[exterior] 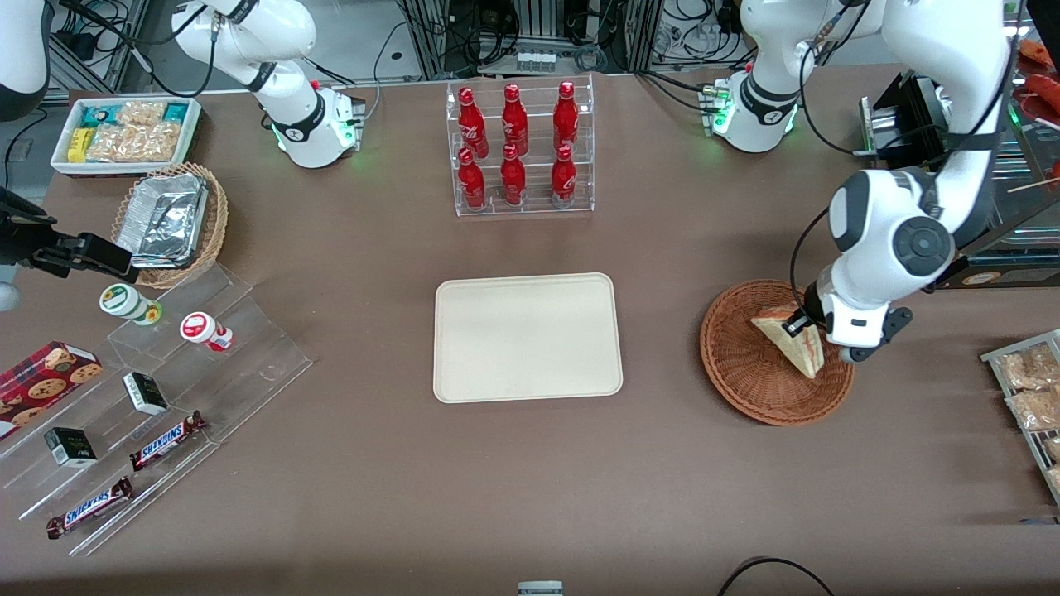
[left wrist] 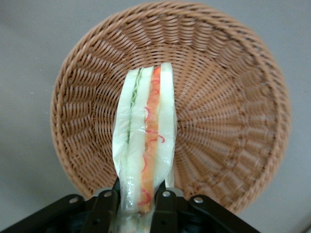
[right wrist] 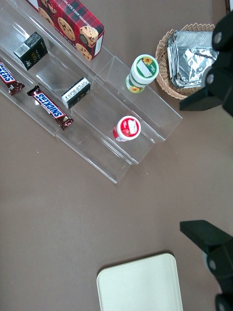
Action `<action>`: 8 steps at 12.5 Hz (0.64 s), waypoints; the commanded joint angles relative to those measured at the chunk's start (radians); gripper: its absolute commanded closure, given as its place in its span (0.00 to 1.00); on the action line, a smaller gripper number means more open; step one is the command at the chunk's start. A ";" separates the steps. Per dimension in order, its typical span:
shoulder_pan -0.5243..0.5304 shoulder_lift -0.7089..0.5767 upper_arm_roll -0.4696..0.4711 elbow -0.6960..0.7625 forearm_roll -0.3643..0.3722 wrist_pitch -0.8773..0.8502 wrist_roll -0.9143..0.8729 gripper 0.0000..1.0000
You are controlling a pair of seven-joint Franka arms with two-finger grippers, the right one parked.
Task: Place sandwich from basket to tray
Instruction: 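Lift the sandwich and carry it over the cream tray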
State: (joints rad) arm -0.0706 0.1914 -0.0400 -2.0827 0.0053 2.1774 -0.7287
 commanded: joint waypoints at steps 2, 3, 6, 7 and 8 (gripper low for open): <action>-0.063 0.028 -0.003 0.133 0.008 -0.117 0.073 1.00; -0.090 0.028 -0.003 0.133 0.008 -0.117 0.122 1.00; -0.205 0.046 -0.003 0.136 0.008 -0.107 0.209 1.00; -0.262 0.080 -0.003 0.157 0.010 -0.103 0.207 1.00; -0.317 0.133 -0.003 0.211 0.010 -0.113 0.190 1.00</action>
State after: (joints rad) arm -0.2964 0.2396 -0.0552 -1.9641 0.0063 2.0820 -0.5412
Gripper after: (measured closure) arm 0.846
